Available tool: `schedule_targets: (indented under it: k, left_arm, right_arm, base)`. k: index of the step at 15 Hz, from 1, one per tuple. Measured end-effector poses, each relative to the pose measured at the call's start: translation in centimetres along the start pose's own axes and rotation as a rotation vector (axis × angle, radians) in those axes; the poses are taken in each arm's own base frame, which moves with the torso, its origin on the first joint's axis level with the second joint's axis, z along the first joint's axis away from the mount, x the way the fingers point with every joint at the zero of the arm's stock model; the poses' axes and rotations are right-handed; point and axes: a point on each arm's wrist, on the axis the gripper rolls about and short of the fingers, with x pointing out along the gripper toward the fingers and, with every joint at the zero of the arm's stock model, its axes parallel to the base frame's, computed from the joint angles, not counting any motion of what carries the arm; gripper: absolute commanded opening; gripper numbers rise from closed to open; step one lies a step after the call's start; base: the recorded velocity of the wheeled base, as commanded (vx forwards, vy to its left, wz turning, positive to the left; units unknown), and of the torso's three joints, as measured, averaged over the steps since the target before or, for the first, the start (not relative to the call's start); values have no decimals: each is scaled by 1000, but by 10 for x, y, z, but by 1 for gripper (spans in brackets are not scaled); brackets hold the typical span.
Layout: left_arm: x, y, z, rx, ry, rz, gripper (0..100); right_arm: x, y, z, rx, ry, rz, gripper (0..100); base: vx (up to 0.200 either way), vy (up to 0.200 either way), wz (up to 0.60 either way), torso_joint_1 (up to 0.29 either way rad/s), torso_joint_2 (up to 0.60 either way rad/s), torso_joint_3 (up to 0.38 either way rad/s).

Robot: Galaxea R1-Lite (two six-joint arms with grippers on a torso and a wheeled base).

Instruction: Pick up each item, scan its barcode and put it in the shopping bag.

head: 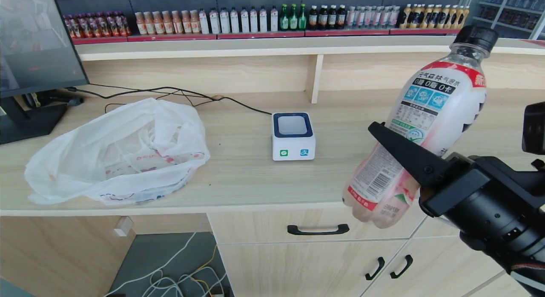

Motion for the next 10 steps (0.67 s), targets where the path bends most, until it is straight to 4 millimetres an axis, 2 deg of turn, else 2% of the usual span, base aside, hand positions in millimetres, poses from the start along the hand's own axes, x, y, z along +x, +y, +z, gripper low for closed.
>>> schedule_targets:
  k: [1,5,10]
  left_arm:
    - [0,0,0,0,0,0,100]
    - [0,0,0,0,0,0,100]
    - [0,0,0,0,0,0,100]
  right_arm:
    - [-5,1,-7,-10,-1,33,100]
    - [-13,1,-8,-1,-79,46,100]
    - [-12,2,-7,79,-47,-223,100]
  base:
    - [0,0,0,0,0,0]
    - [0,0,0,0,0,0]
    - [0,0,0,0,0,0]
